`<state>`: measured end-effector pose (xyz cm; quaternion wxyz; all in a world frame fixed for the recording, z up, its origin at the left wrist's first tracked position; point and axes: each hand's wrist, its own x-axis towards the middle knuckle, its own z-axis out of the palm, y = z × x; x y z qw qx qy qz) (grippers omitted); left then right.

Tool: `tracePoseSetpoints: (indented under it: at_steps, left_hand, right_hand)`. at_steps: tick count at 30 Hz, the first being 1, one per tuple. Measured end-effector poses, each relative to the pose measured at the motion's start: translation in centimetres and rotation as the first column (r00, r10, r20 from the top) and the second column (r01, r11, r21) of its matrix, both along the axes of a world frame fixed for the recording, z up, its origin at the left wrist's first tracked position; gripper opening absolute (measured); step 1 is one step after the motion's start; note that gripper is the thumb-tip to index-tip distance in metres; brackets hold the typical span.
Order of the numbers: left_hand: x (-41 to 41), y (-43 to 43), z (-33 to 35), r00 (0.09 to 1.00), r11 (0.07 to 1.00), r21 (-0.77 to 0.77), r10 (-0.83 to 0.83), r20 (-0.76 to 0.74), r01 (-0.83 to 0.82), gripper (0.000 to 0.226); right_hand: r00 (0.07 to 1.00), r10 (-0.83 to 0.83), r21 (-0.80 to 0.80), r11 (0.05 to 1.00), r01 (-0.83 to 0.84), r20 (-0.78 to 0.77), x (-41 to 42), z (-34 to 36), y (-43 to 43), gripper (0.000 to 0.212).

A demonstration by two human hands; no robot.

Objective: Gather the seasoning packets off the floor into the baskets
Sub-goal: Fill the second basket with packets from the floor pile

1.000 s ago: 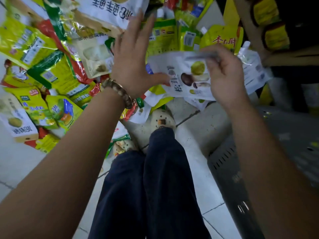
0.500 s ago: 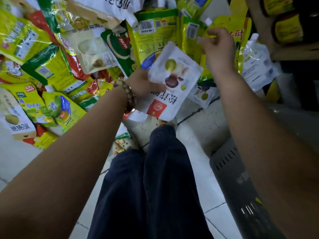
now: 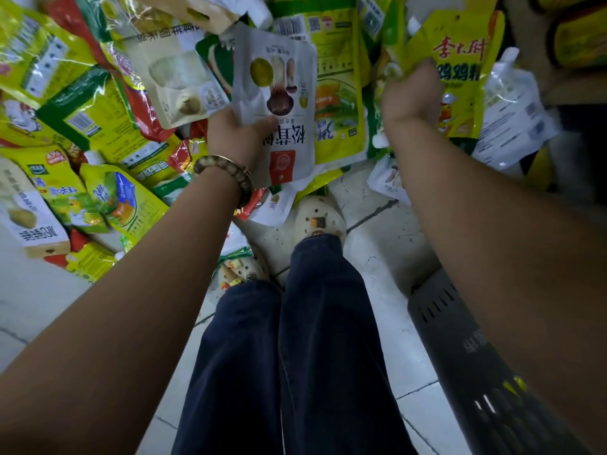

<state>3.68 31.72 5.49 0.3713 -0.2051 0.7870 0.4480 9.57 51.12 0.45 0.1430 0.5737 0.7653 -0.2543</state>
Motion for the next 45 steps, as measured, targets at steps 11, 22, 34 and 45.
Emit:
tracePoseSetpoints:
  at_steps: [11, 22, 34, 45]
  left_hand:
    - [0.9, 1.5, 1.4, 0.976, 0.973, 0.195, 0.081, 0.203, -0.121, 0.030]
    - [3.1, 1.5, 0.1, 0.989, 0.964, 0.264, -0.011, 0.146, -0.028, 0.014]
    - [4.0, 0.4, -3.2, 0.991, 0.968, 0.251, -0.030, 0.133, -0.004, 0.015]
    - [3.3, 0.2, -1.6, 0.990, 0.986, 0.108, -0.132, 0.042, 0.127, 0.010]
  right_hand:
    - [0.593, -0.800, -0.844, 0.382, 0.376, -0.097, 3.7, 6.1, -1.0, 0.015]
    - [0.527, -0.808, -0.650, 0.552, 0.522, -0.263, 7.6, 2.4, -4.7, 0.017]
    - [0.795, -0.583, -0.239, 0.758, 0.607, 0.169, 13.4, -7.6, -0.3, 0.089]
    - [0.466, -0.875, -0.547, 0.455, 0.703, -0.129, 16.0, 1.2, -4.6, 0.030]
